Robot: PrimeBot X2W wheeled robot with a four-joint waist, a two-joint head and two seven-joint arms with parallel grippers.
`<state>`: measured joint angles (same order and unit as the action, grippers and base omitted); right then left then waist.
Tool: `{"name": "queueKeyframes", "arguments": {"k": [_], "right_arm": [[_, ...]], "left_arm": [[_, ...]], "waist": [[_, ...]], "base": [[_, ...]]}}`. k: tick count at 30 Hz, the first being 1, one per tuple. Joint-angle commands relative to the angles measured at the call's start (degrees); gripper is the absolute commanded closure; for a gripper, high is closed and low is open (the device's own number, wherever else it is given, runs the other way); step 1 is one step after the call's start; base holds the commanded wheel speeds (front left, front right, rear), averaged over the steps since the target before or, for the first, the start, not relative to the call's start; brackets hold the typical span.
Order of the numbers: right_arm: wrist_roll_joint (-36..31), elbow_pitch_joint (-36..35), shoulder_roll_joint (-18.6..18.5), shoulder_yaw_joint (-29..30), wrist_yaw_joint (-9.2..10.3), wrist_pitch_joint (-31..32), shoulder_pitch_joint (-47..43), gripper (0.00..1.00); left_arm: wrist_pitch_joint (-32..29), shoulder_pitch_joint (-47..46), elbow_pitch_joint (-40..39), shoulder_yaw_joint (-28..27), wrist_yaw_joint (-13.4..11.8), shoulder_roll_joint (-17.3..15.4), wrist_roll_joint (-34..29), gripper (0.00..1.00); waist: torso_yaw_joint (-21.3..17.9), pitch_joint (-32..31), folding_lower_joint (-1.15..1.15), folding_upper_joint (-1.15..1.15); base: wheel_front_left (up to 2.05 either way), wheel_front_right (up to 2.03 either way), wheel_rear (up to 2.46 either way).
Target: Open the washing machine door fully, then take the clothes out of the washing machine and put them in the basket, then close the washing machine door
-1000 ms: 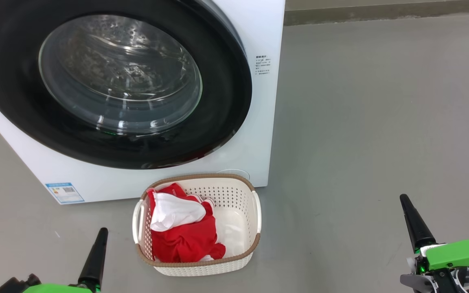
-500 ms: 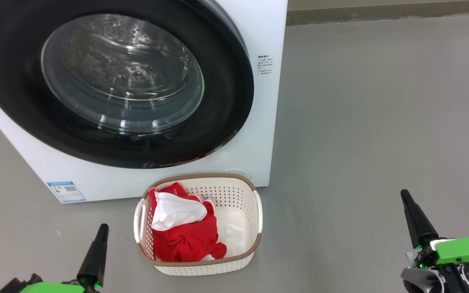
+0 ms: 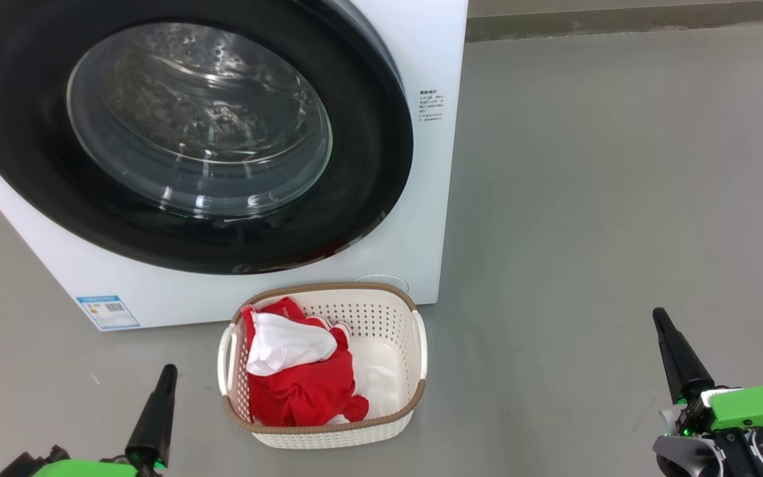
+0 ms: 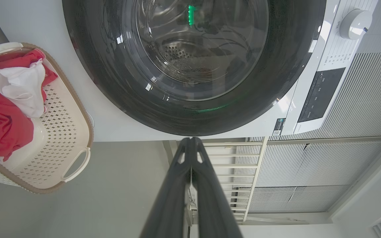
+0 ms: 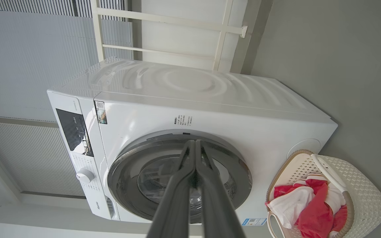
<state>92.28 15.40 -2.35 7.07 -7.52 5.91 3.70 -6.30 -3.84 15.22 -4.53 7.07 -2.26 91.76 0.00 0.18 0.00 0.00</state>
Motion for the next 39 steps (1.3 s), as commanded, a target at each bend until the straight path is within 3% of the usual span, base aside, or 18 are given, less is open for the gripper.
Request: {"name": "queueKeyframes", "arguments": {"k": [1,39], "right_arm": [[0.19,-1.39,-0.83,-0.91,0.03,0.29,2.45,1.00],[0.03,-1.38,-0.70,-0.72,0.03,0.44,2.47,1.00]], "left_arm": [[-0.20,-2.36,-1.16,-2.00,0.42,-0.62,0.39,1.00],[-0.19,-2.36,-1.17,-1.99,0.42,-0.62,0.40,1.00]], "waist": [[0.00,0.00,0.00,0.00],[0.00,0.00,0.00,0.00]], "base": [[0.00,0.00,0.00],[0.00,0.00,0.00]]}}
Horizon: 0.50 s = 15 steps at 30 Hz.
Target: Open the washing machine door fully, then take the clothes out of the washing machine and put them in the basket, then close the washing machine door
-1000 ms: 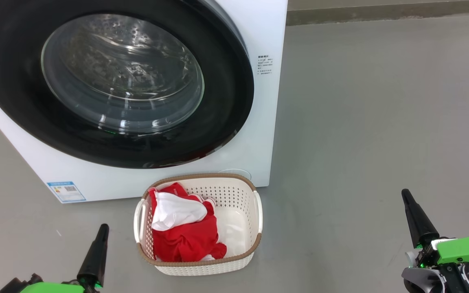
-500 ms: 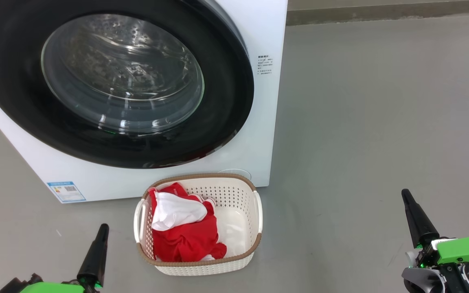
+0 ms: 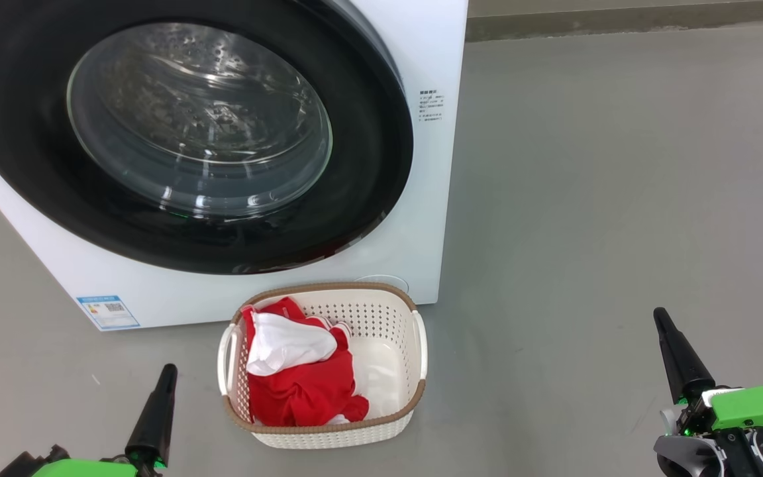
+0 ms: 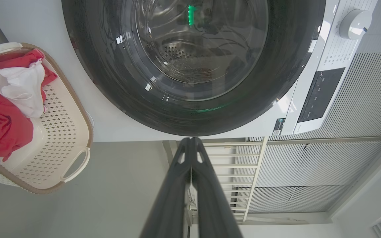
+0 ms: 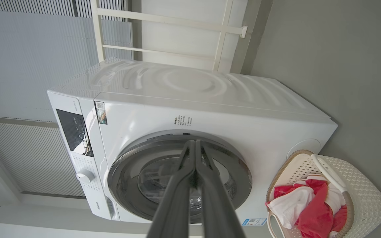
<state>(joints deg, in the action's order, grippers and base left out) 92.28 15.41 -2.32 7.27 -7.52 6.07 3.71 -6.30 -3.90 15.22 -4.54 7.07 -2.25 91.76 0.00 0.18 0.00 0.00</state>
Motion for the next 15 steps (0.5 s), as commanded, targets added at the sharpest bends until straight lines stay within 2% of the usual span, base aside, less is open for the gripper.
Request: {"name": "queueKeyframes", "arguments": {"k": [1,15], "right_arm": [[0.02,-1.39,-0.72,-0.92,0.03,0.28,2.46,1.00],[-0.01,-1.39,-0.68,-0.87,0.03,0.32,2.47,1.00]], "left_arm": [[-0.19,-2.29,-1.17,-1.98,0.42,-0.63,0.40,1.00],[-0.19,-2.29,-1.17,-1.98,0.42,-0.63,0.40,1.00]], "waist": [[0.00,0.00,0.00,0.00],[0.00,0.00,0.00,0.00]], "base": [[0.00,0.00,0.00],[0.00,0.00,0.00]]}}
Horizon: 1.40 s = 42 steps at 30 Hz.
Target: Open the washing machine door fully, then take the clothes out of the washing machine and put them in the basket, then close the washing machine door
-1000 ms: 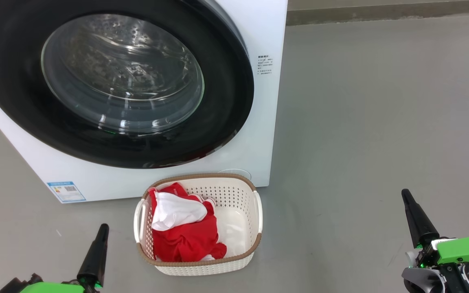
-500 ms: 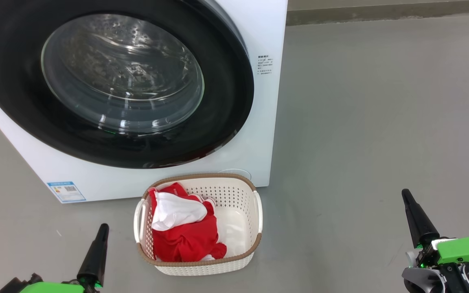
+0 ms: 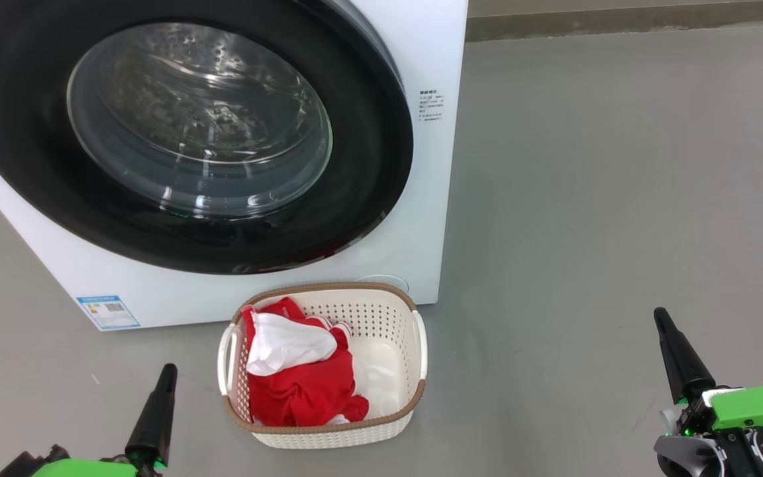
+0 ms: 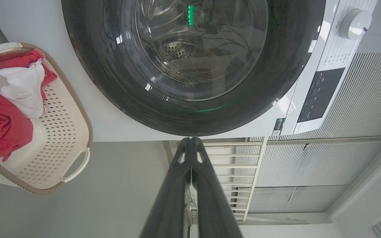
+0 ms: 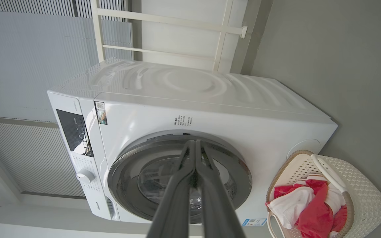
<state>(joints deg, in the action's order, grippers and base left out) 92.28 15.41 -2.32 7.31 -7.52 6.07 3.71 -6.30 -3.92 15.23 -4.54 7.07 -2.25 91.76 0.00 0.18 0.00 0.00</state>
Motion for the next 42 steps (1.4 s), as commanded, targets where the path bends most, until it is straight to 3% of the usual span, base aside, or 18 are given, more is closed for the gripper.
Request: {"name": "queueKeyframes", "arguments": {"k": [1,42], "right_arm": [[-0.02,-1.39,-0.68,-0.91,0.03,0.32,2.47,1.00],[-0.10,-1.39,-0.61,-0.81,0.03,0.40,2.48,1.00]], "left_arm": [[-0.19,-2.27,-1.18,-1.98,0.42,-0.63,0.40,1.00],[-0.18,-2.26,-1.19,-1.97,0.42,-0.63,0.41,1.00]], "waist": [[0.00,0.00,0.00,0.00],[0.00,0.00,0.00,0.00]], "base": [[0.00,0.00,0.00],[0.00,0.00,0.00]]}}
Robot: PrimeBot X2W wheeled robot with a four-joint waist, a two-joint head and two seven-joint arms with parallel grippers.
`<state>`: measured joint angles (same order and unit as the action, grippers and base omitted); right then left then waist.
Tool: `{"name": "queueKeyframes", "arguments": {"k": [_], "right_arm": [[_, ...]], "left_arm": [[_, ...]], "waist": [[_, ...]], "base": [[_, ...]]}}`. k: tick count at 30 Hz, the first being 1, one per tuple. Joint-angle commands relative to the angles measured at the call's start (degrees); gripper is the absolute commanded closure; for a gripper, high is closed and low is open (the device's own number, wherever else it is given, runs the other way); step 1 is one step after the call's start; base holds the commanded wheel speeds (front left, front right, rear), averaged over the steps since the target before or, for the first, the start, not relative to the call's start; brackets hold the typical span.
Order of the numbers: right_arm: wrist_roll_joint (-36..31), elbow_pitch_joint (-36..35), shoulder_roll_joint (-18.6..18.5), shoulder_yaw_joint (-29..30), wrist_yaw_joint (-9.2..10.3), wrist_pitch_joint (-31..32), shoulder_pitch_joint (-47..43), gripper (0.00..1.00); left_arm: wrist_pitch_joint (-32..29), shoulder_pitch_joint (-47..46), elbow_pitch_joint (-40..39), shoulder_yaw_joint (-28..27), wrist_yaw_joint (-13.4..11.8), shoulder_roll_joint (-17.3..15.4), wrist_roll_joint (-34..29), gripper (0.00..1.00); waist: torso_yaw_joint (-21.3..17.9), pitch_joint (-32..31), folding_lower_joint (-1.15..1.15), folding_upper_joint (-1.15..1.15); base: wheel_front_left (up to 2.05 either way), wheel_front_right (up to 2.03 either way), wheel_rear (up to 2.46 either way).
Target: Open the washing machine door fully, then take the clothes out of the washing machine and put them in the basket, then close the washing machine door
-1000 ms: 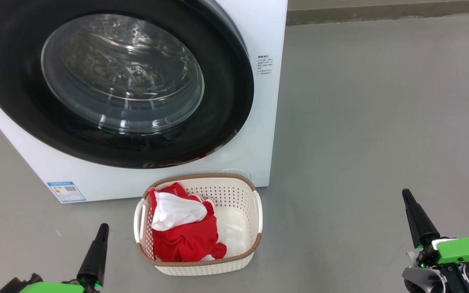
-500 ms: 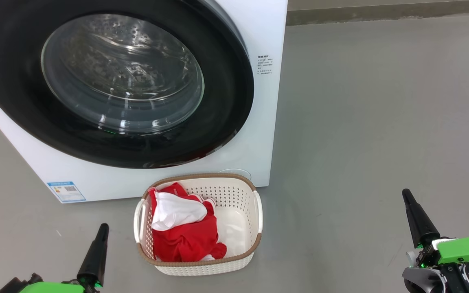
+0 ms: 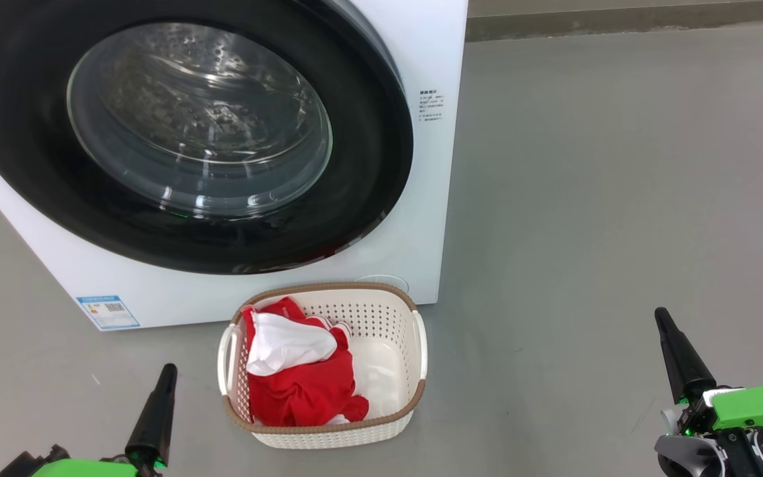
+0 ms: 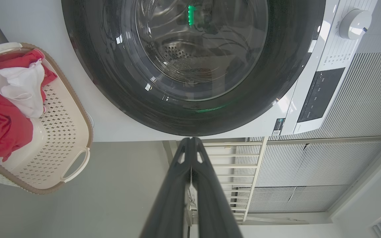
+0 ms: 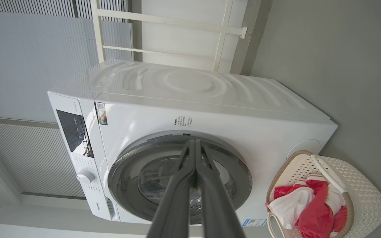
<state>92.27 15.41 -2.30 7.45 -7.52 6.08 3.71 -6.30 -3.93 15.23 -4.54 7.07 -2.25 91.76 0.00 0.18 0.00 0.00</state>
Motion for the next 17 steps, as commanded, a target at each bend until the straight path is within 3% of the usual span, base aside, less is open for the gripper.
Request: {"name": "queueKeyframes", "arguments": {"k": [1,17], "right_arm": [[-0.09,-1.39,-0.63,-0.95,0.03,0.39,2.47,1.00],[-0.11,-1.39,-0.62,-0.93,0.03,0.41,2.47,1.00]], "left_arm": [[-0.18,-2.26,-1.19,-1.97,0.42,-0.63,0.41,1.00],[-0.18,-2.26,-1.19,-1.97,0.42,-0.63,0.41,1.00]], "waist": [[0.00,0.00,0.00,0.00],[0.00,0.00,0.00,0.00]], "base": [[0.00,0.00,0.00],[0.00,0.00,0.00]]}}
